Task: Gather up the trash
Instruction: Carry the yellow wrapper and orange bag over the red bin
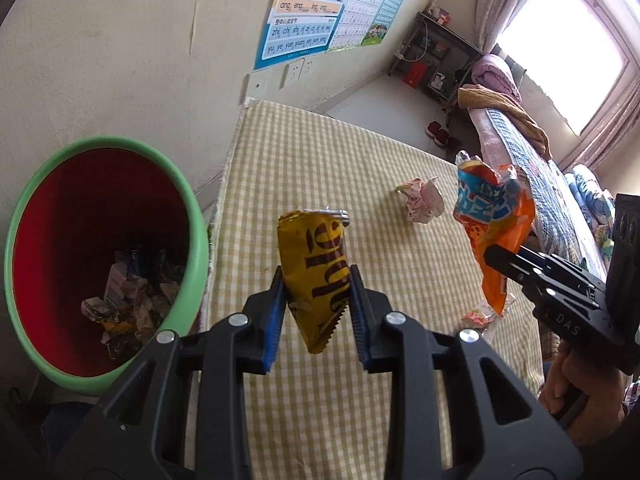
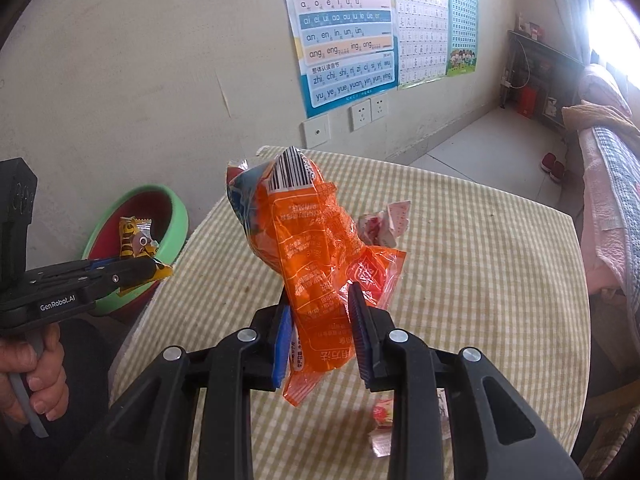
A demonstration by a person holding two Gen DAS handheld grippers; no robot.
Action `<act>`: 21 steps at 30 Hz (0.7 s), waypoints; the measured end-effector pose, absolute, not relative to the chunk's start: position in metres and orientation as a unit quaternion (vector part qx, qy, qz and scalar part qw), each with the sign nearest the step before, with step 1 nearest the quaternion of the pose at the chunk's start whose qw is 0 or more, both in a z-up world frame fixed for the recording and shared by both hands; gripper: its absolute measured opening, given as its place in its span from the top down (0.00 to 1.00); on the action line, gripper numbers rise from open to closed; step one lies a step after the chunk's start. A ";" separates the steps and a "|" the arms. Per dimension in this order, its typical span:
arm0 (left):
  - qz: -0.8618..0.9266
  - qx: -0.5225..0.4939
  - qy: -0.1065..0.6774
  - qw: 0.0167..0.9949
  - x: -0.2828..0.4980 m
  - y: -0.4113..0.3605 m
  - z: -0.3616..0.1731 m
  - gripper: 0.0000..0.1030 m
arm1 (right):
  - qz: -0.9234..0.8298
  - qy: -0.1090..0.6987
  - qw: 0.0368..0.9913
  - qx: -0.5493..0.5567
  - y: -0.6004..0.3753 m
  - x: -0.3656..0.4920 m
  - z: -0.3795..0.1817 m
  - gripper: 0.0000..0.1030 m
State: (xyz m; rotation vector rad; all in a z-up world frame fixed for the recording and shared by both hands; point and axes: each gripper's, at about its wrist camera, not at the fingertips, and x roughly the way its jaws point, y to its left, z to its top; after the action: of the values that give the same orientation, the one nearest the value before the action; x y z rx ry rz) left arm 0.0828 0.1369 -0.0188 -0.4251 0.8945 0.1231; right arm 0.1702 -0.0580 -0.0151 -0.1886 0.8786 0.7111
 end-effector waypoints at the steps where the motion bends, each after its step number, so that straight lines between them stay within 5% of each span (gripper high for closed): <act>1: 0.063 -0.206 0.427 0.878 0.079 0.142 -0.018 0.72 | 0.341 0.415 0.839 -0.089 -0.052 0.168 -0.014 0.74; 21: 0.166 -0.265 0.388 0.867 -0.005 0.266 -0.007 0.72 | 0.466 0.397 0.783 -0.111 0.122 0.119 0.000 0.74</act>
State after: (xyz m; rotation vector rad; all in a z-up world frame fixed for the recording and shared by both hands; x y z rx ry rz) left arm -0.0050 0.2664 -0.0070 -0.5549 0.8116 0.3468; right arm 0.1187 0.1219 0.0003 -0.2398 0.8564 1.0049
